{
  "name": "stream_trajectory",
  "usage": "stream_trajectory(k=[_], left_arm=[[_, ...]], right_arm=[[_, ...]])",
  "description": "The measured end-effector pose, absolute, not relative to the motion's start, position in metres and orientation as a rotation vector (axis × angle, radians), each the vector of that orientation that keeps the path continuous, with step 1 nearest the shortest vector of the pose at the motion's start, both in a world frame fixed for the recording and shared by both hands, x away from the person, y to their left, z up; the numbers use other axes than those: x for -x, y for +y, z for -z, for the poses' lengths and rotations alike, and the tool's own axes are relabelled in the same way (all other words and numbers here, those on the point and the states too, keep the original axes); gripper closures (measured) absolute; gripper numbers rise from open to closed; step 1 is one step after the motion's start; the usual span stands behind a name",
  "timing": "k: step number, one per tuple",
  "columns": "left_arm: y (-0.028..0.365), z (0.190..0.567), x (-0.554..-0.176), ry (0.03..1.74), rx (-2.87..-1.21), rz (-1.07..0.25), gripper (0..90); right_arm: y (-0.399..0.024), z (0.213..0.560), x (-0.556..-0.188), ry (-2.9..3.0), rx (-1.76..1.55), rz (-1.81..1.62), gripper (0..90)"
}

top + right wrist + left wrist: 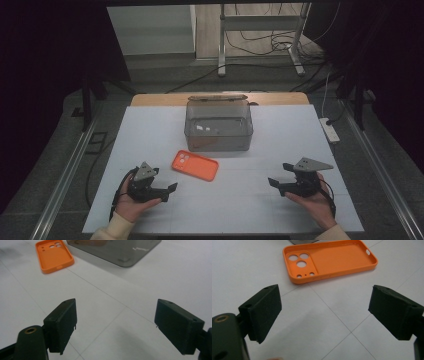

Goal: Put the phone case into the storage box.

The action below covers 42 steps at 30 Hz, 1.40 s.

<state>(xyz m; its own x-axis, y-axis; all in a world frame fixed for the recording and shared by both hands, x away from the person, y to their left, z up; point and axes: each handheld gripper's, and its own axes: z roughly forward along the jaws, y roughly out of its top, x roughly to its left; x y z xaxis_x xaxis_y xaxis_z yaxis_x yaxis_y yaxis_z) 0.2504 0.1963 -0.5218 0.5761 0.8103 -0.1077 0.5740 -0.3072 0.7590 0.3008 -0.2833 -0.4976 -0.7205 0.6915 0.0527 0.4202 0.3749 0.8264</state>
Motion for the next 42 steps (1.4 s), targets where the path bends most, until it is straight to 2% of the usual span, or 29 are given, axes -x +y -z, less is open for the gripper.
stream_trajectory(k=[20,42], left_arm=[[0.195,0.523,-0.252,1.098,-2.030,-0.363,11.2],[0.193,0.523,-0.253,1.087,-2.041,-0.361,11.5]], right_arm=[[-0.253,0.456,-0.315,2.408,-0.885,-1.254,20.4],[-0.242,0.441,-0.324,2.425,-0.868,-1.233,20.6]])
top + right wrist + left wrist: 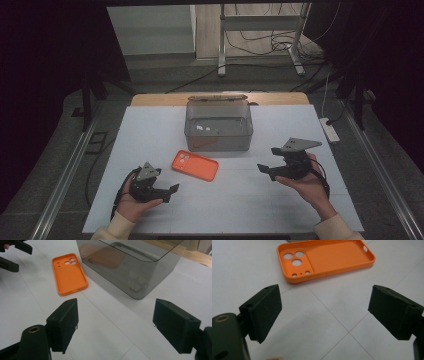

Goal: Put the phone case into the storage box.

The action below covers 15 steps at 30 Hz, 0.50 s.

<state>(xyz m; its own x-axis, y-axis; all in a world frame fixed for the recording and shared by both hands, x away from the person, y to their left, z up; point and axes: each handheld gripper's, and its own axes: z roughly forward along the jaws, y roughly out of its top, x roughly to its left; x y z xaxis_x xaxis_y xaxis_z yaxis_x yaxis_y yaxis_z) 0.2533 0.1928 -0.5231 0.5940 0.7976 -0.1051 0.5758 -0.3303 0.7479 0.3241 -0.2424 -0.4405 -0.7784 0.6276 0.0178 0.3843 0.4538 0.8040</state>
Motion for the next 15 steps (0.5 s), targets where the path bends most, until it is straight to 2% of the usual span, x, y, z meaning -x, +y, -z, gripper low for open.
stream_trajectory(k=[15], left_arm=[[0.192,0.523,-0.254,1.085,-2.050,-0.355,11.6]], right_arm=[[-0.232,0.433,-0.330,2.439,-0.844,-1.233,20.9]])
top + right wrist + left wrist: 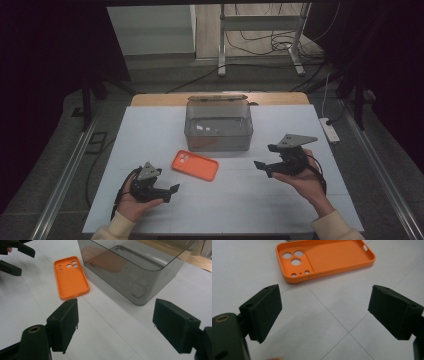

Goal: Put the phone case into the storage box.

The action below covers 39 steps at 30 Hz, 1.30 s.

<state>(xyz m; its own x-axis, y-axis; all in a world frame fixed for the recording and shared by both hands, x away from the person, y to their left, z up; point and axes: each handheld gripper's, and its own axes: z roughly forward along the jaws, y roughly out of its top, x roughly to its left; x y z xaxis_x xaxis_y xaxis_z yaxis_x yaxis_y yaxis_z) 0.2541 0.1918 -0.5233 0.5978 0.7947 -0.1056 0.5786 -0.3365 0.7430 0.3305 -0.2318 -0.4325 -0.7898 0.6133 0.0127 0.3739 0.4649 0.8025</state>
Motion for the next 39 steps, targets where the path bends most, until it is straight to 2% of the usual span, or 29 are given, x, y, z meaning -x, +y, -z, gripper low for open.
stream_trajectory(k=[39], left_arm=[[0.188,0.522,-0.255,1.072,-2.059,-0.357,11.7]], right_arm=[[-0.167,0.417,-0.348,2.588,-0.701,-1.096,22.2]])
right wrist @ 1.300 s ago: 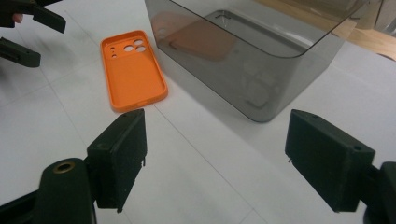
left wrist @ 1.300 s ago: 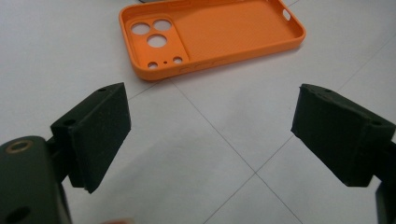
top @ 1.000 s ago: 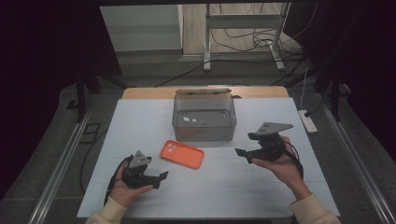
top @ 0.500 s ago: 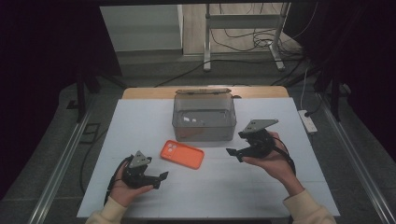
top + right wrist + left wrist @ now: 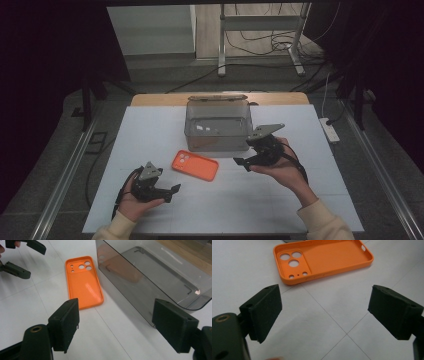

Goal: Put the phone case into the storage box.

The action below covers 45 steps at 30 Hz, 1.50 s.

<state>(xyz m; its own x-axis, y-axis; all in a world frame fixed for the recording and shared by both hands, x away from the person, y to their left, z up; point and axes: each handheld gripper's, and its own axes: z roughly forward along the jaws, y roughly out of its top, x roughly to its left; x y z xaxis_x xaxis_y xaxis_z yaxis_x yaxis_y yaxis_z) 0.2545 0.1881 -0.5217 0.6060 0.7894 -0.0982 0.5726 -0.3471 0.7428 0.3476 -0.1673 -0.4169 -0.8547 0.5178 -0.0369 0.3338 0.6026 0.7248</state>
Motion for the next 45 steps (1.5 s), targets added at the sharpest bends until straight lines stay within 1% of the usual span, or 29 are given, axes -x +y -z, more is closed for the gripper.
stream_trajectory(k=[45], left_arm=[[0.188,0.521,-0.254,1.062,-2.065,-0.362,11.6]], right_arm=[[-0.127,0.421,-0.367,2.687,-0.647,-1.049,23.1]])
